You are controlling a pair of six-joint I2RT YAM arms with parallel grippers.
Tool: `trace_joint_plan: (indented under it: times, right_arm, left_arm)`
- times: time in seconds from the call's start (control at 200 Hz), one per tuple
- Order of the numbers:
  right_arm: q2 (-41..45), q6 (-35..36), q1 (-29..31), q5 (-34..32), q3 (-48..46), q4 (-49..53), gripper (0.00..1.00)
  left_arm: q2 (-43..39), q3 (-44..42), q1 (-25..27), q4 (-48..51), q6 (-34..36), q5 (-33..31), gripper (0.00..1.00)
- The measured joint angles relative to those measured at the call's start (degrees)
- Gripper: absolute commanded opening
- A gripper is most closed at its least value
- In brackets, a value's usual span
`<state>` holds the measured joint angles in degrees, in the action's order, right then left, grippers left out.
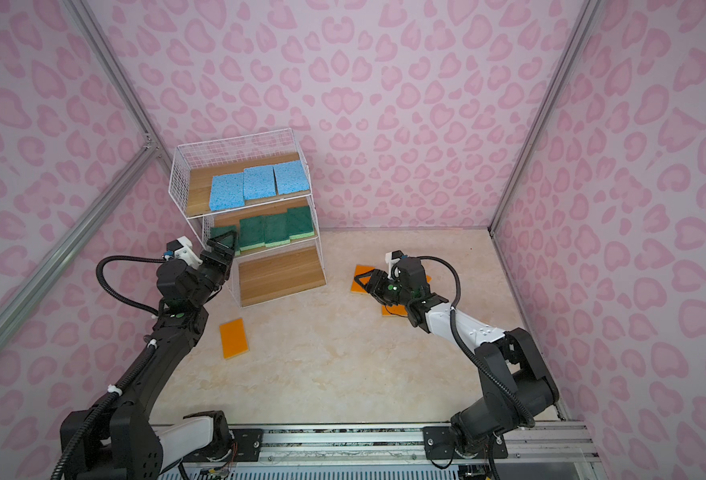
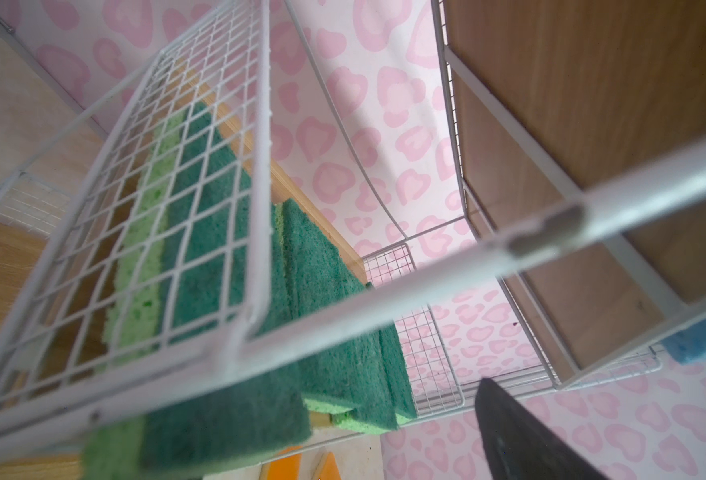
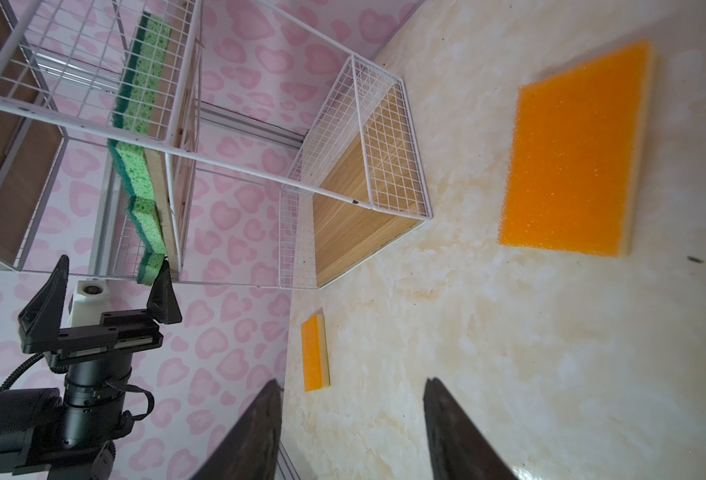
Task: Place and organize the cleaning sponges onto the shelf
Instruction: 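Release the green sponge and press it into line on the middle shelf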
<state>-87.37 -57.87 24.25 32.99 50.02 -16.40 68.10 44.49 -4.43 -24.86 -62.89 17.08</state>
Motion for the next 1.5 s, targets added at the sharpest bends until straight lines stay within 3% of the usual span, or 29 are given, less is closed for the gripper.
trace_joint_plan:
  times: [0.235, 0.455, 0.685, 0.795, 0.905, 0.965, 1.035, 1.135, 1.5]
  right_arm:
    - [0.02, 0.02, 0.00, -0.02, 0.02, 0.02, 0.57]
    - [0.02, 0.02, 0.00, -0.22, 0.11, 0.04, 0.57]
    - [0.02, 0.00, 0.13, -0.39, 0.33, 0.02, 0.57]
    - [0.15, 0.02, 0.13, -0.42, 0.33, 0.09, 0.57]
    - [0.46, 0.24, 0.13, -0.46, 0.33, 0.20, 0.57]
    - [0.50, 0.39, 0.13, -0.44, 0.22, 0.20, 0.57]
    - [0.50, 0.42, 0.13, -0.44, -0.11, 0.15, 0.57]
    - [0.55, 0.42, 0.13, -0.44, -0.37, 0.22, 0.57]
    - [0.92, 0.59, -0.37, -0.37, -0.79, 0.22, 0.57]
  left_arm:
    - [-1.09, -0.11, 0.04, 1.88, 1.25, -0.55, 0.98]
    - [-4.44, -0.11, 0.17, 14.45, 1.88, -3.45, 0.98]
    - [-5.11, -0.11, 0.22, 18.12, 2.03, -3.58, 1.00]
    - [-5.99, -0.98, 0.22, 18.67, 1.75, -3.65, 0.89]
    - [-8.96, -2.40, 0.26, 18.86, 1.44, -4.55, 0.69]
    - [-10.88, -3.26, 0.26, 18.69, 1.40, -5.11, 0.52]
    - [-12.98, -4.55, 0.26, 18.75, 1.20, -5.64, 0.23]
    - [-14.58, -5.38, 0.24, 18.97, 1.20, -6.49, 0.04]
    - [-9.60, -3.13, -0.50, 18.95, 0.37, -6.36, 0.03]
